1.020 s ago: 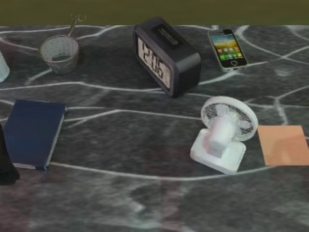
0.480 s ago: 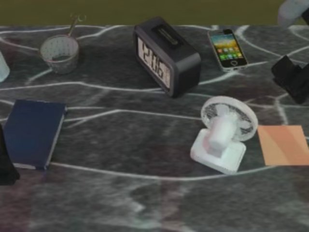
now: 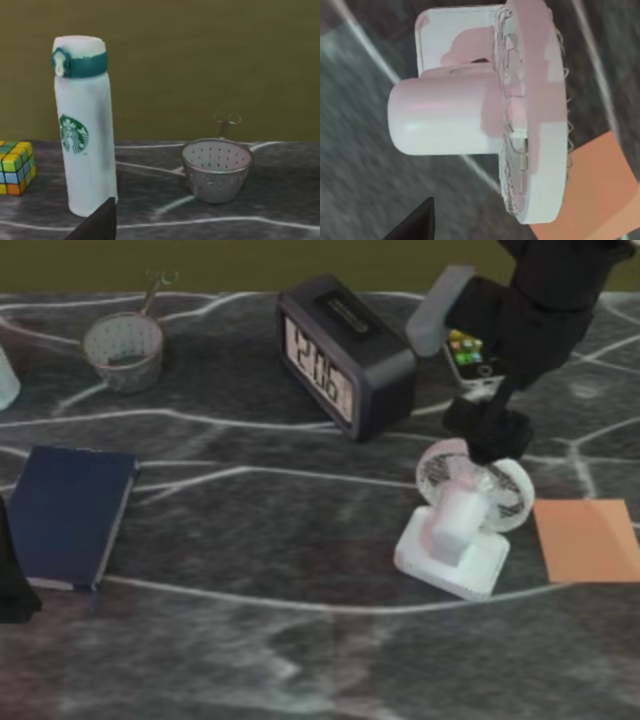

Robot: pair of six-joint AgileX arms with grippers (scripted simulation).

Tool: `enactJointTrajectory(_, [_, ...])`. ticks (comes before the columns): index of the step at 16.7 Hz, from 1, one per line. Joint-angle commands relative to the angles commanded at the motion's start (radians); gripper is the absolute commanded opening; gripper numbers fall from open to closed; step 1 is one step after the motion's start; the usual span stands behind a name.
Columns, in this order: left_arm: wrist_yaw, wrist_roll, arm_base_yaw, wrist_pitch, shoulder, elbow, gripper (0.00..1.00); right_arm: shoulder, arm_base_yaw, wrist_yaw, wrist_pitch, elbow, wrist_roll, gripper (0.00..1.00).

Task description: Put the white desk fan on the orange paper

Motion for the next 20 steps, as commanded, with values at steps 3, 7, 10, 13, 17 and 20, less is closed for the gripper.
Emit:
enactJointTrajectory(3, [0.0,0.0,0.0,0.0,0.0,0.0,1.0,0.087,0.019,0.002,-0.068,0.078,-0.025,1.0])
enactJointTrajectory(7, [0.0,0.0,0.0,0.0,0.0,0.0,1.0,0.095,0.021,0.002,-0.075,0.086,-0.027,1.0])
enactJointTrajectory(10, [0.0,0.0,0.0,0.0,0.0,0.0,1.0,0.092,0.019,0.002,-0.055,0.065,-0.028,1.0])
enactJointTrajectory(13, [0.0,0.0,0.0,0.0,0.0,0.0,1.0,0.09,0.021,0.002,0.039,-0.031,-0.027,1.0])
enactJointTrajectory(17, [0.0,0.0,0.0,0.0,0.0,0.0,1.0,0.091,0.022,0.002,0.125,-0.117,-0.025,1.0])
enactJointTrajectory(20, [0.0,0.0,0.0,0.0,0.0,0.0,1.0,0.091,0.022,0.002,0.125,-0.117,-0.025,1.0])
